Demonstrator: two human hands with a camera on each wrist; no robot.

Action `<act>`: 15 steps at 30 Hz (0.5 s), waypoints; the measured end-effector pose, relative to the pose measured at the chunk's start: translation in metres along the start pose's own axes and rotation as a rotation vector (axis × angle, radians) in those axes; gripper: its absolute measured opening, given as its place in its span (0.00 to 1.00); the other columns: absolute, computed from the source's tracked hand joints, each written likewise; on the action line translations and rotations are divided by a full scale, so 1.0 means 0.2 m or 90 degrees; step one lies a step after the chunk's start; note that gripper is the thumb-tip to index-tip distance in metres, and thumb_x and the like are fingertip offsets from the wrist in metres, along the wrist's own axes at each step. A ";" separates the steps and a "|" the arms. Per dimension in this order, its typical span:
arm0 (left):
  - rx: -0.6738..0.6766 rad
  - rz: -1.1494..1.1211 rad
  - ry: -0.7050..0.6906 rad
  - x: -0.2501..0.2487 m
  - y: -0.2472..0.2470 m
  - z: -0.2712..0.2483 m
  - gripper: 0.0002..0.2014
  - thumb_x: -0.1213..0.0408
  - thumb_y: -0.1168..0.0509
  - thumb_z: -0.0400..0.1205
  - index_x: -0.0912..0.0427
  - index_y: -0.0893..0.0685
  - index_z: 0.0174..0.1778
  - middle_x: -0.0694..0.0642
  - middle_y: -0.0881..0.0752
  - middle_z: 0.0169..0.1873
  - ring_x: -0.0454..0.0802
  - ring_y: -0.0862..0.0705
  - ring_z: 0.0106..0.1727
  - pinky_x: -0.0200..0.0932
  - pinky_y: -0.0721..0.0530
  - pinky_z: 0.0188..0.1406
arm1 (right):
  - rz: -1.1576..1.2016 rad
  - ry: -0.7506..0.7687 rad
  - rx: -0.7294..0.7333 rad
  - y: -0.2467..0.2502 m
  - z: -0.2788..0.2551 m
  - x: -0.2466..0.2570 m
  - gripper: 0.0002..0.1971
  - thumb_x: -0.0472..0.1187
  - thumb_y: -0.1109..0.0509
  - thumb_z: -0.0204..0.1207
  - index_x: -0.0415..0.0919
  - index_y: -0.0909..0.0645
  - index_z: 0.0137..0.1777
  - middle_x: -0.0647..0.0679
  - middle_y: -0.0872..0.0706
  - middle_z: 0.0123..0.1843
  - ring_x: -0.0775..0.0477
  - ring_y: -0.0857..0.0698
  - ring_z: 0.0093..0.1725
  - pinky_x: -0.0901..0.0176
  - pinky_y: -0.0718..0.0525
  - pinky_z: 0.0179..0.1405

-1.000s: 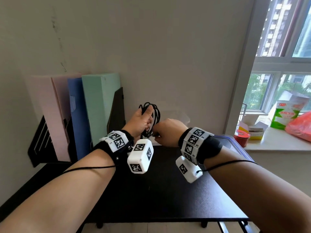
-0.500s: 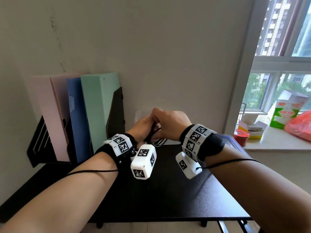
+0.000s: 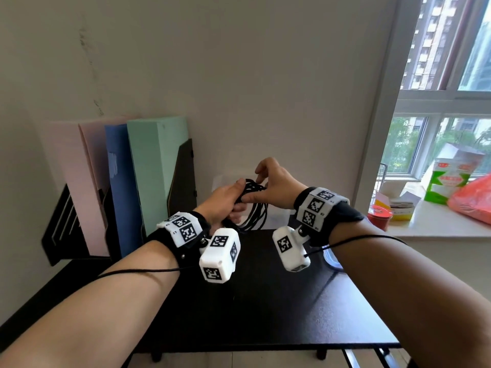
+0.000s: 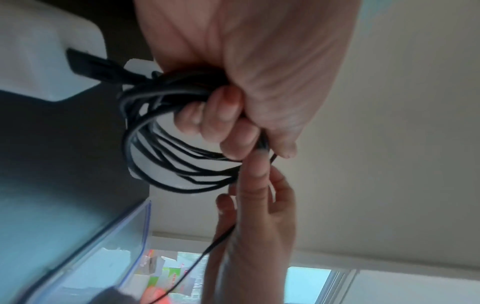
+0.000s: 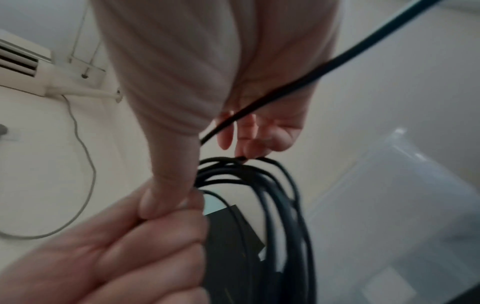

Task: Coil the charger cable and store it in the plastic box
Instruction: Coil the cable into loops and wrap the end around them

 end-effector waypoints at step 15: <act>0.023 -0.139 -0.065 -0.06 0.04 0.02 0.16 0.50 0.40 0.79 0.57 0.29 0.31 0.45 0.35 0.11 0.37 0.39 0.09 0.29 0.42 0.12 | 0.447 -0.090 0.091 -0.07 -0.04 0.00 0.04 0.32 0.36 0.81 0.34 0.26 0.54 0.42 0.16 0.33 0.41 0.14 0.33 0.42 0.13 0.48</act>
Point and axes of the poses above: each hand's wrist, its own z-axis towards the middle knuckle, its own y-axis out of the back of the hand, x = y × z, the point moved 4 cm from there along z, towards the middle knuckle
